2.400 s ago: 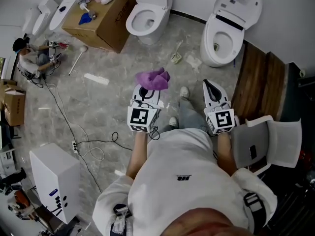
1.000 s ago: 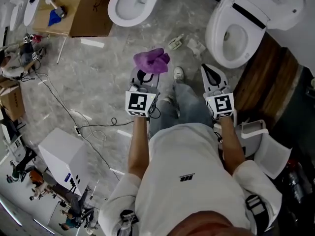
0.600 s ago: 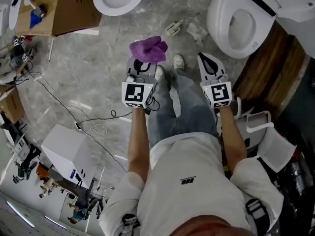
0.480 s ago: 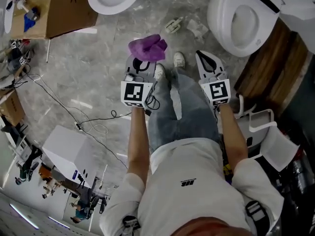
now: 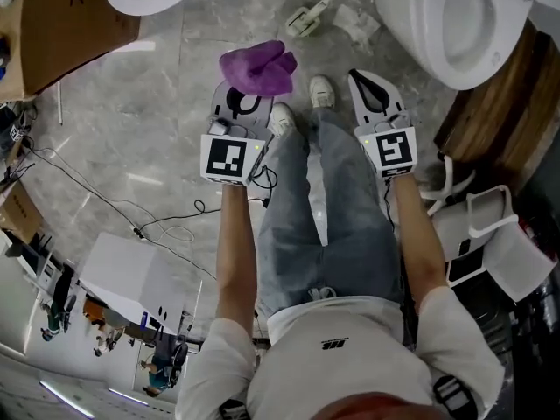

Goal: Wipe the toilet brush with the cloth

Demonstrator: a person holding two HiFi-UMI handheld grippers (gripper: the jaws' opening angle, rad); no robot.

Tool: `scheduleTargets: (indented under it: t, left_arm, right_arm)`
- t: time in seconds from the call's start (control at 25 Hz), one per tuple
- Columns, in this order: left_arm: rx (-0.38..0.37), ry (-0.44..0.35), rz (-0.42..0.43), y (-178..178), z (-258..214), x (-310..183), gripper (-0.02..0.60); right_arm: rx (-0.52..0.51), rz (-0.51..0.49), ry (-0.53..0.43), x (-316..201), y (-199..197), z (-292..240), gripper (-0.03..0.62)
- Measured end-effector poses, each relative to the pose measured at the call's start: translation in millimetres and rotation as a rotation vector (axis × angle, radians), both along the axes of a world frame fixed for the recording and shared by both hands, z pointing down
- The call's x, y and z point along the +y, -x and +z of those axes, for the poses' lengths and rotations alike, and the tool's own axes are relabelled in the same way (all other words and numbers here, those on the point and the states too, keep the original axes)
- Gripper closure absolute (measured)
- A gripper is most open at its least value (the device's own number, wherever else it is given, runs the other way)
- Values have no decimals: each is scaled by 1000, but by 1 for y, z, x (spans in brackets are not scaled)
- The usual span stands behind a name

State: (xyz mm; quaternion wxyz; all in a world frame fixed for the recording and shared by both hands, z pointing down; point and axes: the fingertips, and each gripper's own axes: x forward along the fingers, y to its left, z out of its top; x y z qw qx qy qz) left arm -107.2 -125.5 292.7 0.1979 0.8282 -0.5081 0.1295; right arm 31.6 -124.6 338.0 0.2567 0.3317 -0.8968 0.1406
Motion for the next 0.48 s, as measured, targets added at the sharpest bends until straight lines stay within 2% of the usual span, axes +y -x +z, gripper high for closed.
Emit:
scheduleTargets:
  t: [0.16, 0.48]
  left_arm:
    - [-7, 5, 41, 1, 54, 4, 512]
    - [-26, -14, 62, 0, 138, 6, 512]
  right_arm:
    - [11, 29, -4, 2, -1, 50, 597]
    - [0, 30, -63, 0, 10, 126, 597]
